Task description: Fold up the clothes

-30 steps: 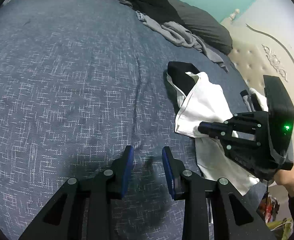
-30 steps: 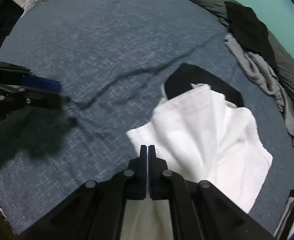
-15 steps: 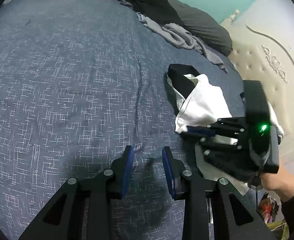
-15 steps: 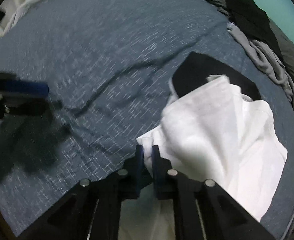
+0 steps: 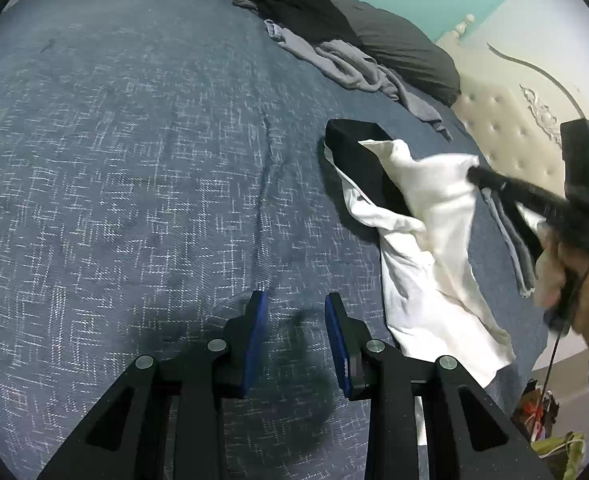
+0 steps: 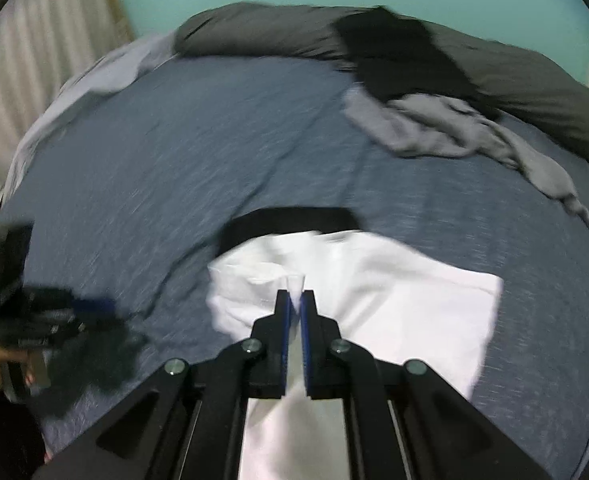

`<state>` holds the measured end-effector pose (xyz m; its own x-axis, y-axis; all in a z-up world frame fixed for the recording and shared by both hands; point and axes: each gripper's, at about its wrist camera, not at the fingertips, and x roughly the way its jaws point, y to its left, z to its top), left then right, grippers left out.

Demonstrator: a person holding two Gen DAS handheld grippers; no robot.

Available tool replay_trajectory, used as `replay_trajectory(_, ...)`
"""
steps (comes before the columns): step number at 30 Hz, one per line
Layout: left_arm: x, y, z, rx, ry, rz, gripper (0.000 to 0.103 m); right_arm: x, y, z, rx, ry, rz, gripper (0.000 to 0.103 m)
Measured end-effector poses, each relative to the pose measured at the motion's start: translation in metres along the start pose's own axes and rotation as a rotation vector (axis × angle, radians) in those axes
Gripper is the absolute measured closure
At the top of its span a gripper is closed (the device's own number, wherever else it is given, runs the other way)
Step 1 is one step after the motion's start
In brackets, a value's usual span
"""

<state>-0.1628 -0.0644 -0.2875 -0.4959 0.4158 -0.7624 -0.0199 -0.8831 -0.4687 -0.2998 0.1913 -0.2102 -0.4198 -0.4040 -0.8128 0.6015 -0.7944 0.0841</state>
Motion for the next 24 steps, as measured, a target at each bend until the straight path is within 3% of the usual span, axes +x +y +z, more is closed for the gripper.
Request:
replay_trajectory(10,0.006,-0.006,-0.002,0.017,0.014,0.009,0.071,0.000,-0.081,-0.006,0.152,-0.010,-0.133,0.098)
replay_trajectory(24,0.014,-0.010,0.001,0.053,0.026,0.012,0.071,0.054,-0.136,-0.003,0.197,0.080,-0.195,0.098)
